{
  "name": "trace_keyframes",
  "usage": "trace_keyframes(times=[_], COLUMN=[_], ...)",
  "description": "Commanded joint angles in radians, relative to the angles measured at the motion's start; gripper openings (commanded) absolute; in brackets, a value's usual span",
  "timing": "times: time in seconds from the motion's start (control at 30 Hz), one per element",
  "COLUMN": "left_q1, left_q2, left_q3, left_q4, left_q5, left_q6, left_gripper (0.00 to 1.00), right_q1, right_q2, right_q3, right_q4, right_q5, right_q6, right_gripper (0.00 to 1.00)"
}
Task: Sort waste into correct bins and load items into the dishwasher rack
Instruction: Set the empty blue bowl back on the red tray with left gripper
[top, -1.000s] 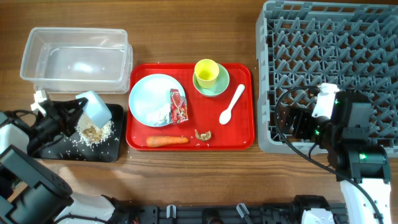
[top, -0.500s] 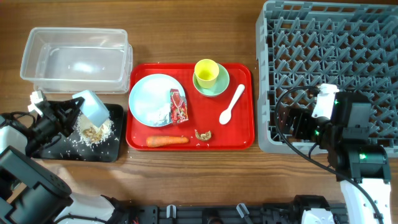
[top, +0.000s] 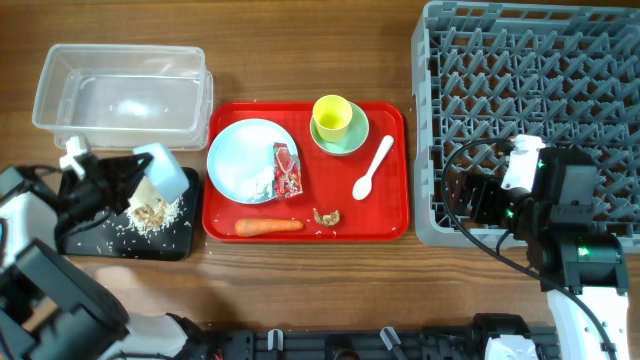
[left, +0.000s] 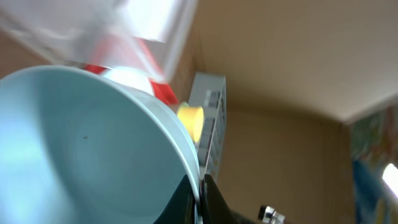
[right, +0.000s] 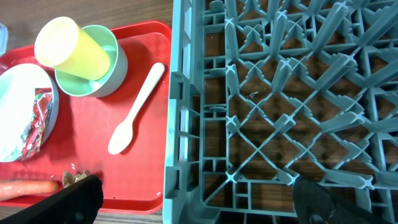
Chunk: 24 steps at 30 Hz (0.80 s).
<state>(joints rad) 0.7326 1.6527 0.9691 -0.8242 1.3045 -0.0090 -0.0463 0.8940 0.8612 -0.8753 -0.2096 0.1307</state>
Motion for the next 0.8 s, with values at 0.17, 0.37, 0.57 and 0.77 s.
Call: trace_keyframes(times=[0.17,0.37,0.57,0.77], left_q1=[-0.397,-0.757,-1.125,-1.323], left_q2=[-0.236,-0.224,-0.166,-0.072], left_q3=[0.002,0.002,0.002,0.002], left_q4=[0.098,0.206,0.346,0.426], left_q5=[-0.252,-0.487,-0.853,-1.001], left_q6=[-0.034,-0.086,-0.176,-0.244], left_gripper=[0.04,0.04,0.04,0.04], right_q1=[0.004,0.004,0.004,0.004], right_q2=[0.0,0.0,0.0,0.0], right_q3=[0.023,0.023,0.023,0.023], right_q4=[0.0,0.0,-0.001,-0.001], right_q5=[-0.017,-0.017,-0.017,-0.017], right_q6=[0.004,0.007,0.011,0.01], right_gripper=[1.0,1.0,1.0,1.0])
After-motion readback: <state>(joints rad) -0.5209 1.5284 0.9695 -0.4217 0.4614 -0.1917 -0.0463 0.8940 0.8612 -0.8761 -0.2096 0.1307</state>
